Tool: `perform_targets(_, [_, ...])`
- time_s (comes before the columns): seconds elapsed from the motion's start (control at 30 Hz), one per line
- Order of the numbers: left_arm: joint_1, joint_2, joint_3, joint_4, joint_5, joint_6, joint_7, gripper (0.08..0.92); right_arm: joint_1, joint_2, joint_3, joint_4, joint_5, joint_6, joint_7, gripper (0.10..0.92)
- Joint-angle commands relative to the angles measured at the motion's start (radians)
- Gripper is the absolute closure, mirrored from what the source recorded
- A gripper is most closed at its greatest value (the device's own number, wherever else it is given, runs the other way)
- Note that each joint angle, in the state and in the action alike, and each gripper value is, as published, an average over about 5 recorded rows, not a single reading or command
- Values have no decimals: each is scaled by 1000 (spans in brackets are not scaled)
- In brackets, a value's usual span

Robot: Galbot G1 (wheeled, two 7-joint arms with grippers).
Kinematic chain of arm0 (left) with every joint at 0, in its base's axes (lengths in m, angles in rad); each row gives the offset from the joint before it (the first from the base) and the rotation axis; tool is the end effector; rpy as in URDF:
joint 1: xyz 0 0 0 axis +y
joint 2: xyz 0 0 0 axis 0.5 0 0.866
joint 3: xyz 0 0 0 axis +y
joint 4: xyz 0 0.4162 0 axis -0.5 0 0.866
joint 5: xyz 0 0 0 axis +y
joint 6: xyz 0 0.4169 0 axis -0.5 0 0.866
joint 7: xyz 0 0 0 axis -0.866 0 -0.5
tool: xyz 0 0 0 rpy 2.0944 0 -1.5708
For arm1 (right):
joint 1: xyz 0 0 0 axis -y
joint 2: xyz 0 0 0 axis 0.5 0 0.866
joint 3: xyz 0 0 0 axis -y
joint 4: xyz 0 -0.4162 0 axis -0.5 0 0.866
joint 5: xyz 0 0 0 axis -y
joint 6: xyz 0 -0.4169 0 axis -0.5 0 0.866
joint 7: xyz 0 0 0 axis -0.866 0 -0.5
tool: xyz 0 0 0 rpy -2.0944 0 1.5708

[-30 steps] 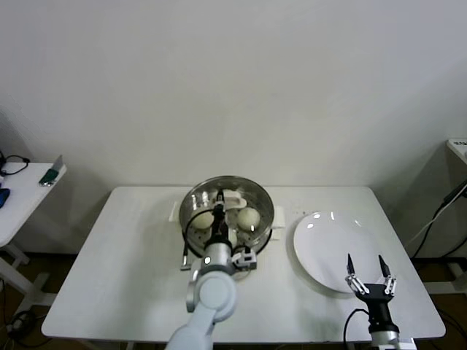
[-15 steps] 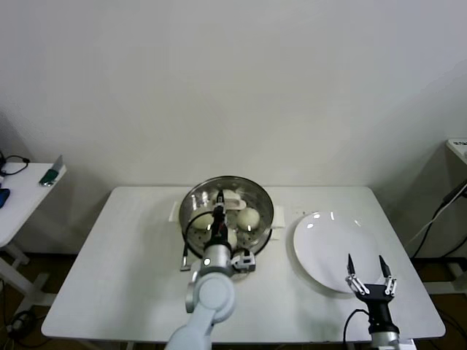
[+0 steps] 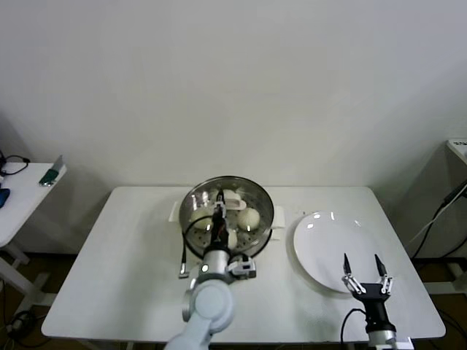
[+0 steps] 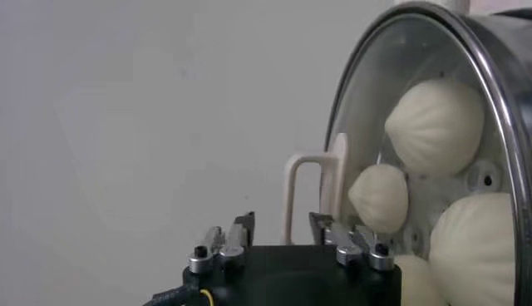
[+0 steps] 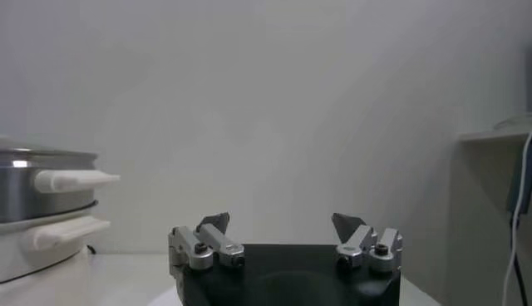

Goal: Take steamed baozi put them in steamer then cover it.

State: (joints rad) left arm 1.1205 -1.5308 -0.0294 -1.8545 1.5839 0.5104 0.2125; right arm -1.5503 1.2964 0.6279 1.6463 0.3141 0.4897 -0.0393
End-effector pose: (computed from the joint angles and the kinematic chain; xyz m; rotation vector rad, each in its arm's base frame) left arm 0.3289 -0.1777 -0.3318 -0.0260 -2.2952 -2.1061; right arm 0.1893 -0.1459 -0.5135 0.0706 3.0519 -0.0114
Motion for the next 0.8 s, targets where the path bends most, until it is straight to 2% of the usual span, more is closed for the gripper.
perform_targets(0.03, [48,31,9,-159,-66,9,31,472,1,-1,-8,1,-1,-30,-9,203])
perform_targets(0.17, [107,61,-6,-239,-150,-14,-8,350,-6,-3,-19,12,14,-50,28,203])
perform_targets(0.37, [190,112,-114,-341,-547,-86,-211,201,-20,-11,-35,53,51,-81,68,203])
perform_targets(0.43, [222,132,-189,-362,-708,-116,-264,185,-18,-12,-35,56,45,-83,68,203])
perform_targets(0.53, [273,158,-348,-366,-942,-244,-331,178,-11,-11,-34,49,17,-72,73,203])
perform_targets(0.63, [323,184,-510,-346,-1213,-373,-349,177,-9,-9,-35,42,2,-64,79,203])
perform_targets(0.8, [416,262,-676,-249,-1691,-520,-282,177,-7,-6,-38,30,-7,-64,87,203])
